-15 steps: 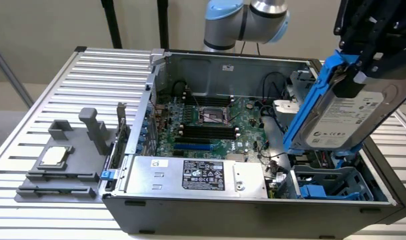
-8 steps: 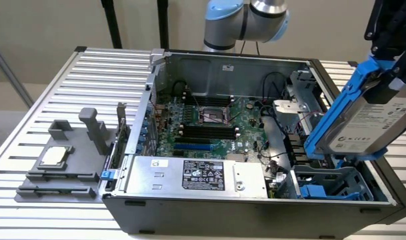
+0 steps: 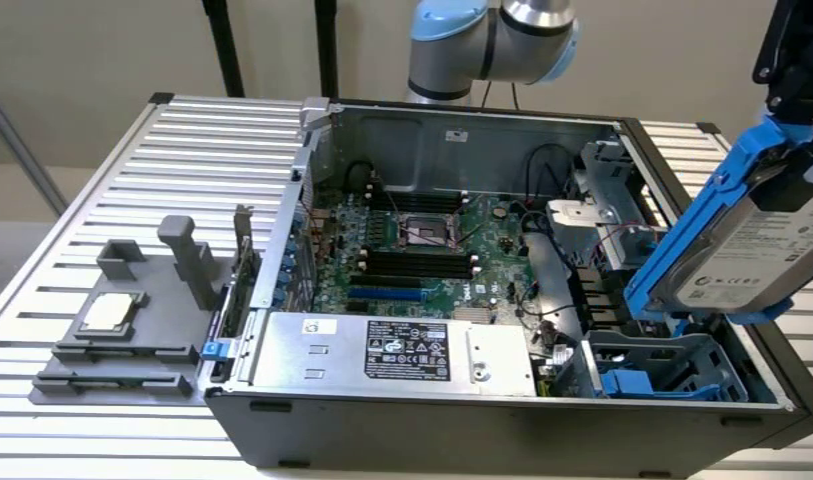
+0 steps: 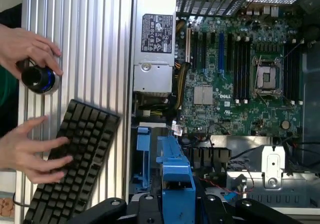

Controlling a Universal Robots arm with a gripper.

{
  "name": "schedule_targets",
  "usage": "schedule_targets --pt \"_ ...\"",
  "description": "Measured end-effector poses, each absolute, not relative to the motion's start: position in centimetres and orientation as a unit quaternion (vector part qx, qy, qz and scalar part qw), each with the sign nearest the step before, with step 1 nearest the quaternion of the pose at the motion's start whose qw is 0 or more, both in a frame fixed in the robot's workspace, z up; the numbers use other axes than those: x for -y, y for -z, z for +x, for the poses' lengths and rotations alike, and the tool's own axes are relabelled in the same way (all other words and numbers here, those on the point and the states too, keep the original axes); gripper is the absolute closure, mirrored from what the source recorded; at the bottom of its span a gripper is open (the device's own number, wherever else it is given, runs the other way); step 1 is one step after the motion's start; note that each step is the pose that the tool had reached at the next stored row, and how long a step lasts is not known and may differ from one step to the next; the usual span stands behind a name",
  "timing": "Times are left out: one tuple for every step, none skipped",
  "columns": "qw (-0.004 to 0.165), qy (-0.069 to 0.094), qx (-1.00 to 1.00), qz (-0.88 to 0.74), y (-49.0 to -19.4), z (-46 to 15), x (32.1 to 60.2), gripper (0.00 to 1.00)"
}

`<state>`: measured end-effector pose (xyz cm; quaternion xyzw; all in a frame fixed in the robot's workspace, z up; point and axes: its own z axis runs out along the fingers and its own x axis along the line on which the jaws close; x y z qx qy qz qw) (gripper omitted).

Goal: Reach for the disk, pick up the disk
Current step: 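Pick up the disk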

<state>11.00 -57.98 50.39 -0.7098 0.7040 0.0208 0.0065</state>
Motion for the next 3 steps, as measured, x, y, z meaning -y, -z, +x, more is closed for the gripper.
schedule_targets --pt "0.007 -0.021 -0.704 -0.71 -50.39 11.01 57.98 0.67" --pt "0.007 -0.021 -0.704 -0.71 -50.39 11.01 57.98 0.67" --pt "0.007 -0.021 -0.704 -0.71 -50.39 11.01 57.98 0.67"
